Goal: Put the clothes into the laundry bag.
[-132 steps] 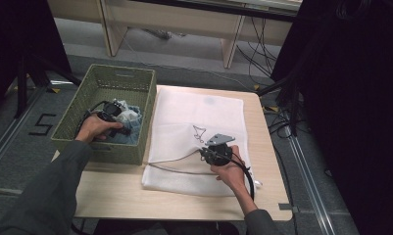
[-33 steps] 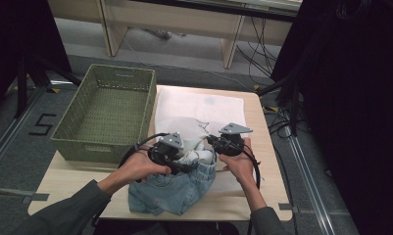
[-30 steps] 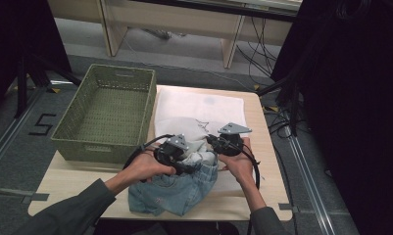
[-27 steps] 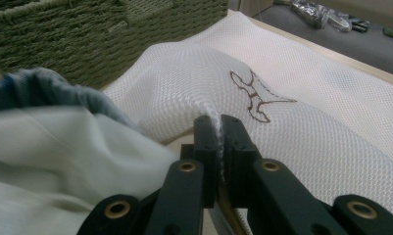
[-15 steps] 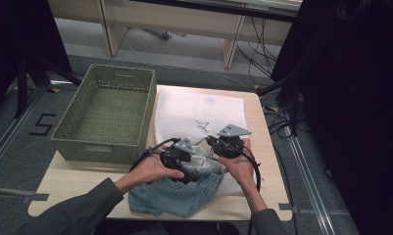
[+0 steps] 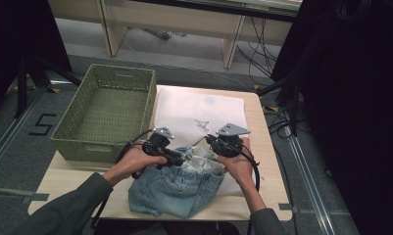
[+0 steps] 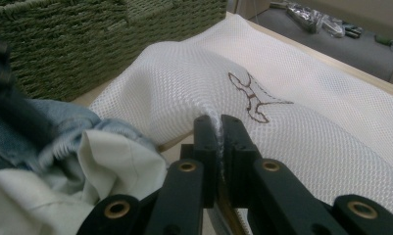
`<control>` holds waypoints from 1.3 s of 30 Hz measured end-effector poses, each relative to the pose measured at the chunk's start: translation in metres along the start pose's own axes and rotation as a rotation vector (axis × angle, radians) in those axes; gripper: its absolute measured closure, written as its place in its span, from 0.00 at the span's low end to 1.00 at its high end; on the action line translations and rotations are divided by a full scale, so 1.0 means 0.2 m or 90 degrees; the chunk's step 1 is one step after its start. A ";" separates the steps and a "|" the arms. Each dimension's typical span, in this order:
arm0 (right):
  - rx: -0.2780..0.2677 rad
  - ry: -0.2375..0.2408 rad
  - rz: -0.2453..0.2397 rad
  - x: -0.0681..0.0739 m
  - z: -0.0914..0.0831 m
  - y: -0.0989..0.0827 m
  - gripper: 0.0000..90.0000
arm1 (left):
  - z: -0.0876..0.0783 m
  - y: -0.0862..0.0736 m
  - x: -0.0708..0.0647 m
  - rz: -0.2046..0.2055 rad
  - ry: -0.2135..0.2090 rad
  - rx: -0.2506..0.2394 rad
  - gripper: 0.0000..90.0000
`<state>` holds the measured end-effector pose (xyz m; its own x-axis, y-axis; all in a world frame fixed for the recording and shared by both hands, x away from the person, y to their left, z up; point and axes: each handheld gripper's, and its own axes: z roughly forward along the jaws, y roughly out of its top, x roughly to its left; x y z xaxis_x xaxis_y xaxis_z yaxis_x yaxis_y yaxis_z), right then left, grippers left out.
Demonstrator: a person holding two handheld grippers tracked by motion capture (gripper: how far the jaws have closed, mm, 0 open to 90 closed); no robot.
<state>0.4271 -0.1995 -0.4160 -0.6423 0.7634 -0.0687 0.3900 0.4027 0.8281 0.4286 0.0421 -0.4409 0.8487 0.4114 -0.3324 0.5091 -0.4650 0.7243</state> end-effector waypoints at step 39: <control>-0.015 -0.009 -0.017 0.02 -0.01 0.03 0.96 | 0.10 0.12 -0.12 0.172 0.143 0.080 0.79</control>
<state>0.4259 -0.1957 -0.4095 -0.6435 0.7591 -0.0986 0.3565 0.4112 0.8390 0.4235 0.0047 -0.4272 0.9093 0.4161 0.0108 0.2971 -0.6671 0.6831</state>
